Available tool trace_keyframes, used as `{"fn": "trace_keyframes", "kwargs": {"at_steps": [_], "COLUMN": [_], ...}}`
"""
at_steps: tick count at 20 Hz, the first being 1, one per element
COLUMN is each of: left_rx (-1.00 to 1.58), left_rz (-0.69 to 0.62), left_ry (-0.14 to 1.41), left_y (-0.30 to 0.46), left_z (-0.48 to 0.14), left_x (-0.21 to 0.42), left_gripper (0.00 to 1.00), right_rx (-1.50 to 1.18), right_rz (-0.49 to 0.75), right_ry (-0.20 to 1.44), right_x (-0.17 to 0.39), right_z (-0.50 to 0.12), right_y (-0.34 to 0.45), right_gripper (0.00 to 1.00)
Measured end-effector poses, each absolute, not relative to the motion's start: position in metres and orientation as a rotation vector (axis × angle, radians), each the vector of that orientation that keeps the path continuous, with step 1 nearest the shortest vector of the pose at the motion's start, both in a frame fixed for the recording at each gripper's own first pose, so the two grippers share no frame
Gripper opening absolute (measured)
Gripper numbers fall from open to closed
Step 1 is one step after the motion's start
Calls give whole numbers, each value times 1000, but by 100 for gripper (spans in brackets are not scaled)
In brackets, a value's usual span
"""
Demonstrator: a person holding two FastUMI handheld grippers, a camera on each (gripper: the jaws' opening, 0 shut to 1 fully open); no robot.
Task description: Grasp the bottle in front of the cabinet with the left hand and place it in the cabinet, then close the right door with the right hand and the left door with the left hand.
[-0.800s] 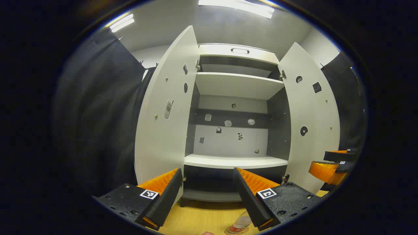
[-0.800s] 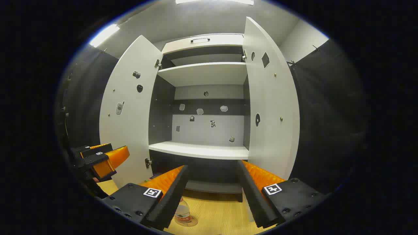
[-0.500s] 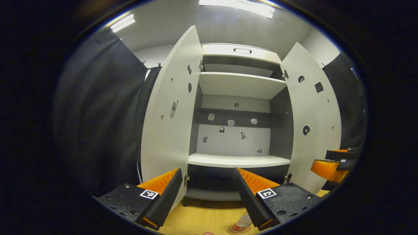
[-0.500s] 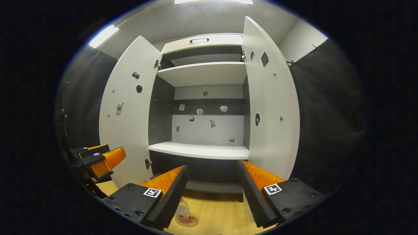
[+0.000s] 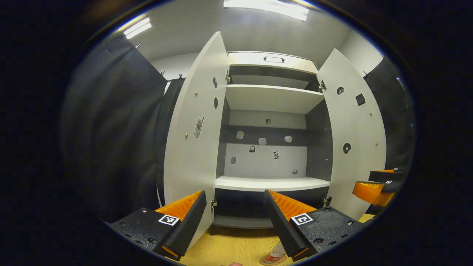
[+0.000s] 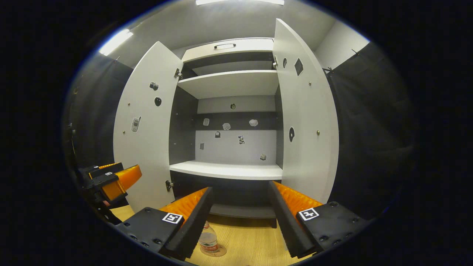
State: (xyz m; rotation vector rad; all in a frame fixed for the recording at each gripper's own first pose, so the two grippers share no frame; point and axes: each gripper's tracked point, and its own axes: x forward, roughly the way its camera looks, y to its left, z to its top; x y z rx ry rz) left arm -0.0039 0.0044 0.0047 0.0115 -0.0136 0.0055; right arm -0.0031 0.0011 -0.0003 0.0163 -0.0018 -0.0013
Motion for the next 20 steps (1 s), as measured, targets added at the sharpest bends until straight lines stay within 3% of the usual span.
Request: {"fn": "trace_keyframes", "kwargs": {"at_steps": [8,20], "left_rx": [-78,38], "left_rz": [-284,-349], "left_ry": [127,354], "left_y": [-106,-134], "left_z": [-75,-257], "left_x": [14,-8], "left_gripper": [95,95], "right_rx": [-33,-68], "right_rz": [-57,-113], "right_ry": [-4,32], "right_x": [-27,-48], "right_z": [4,-3], "right_y": [-24,-56], "right_gripper": [98,98]}}
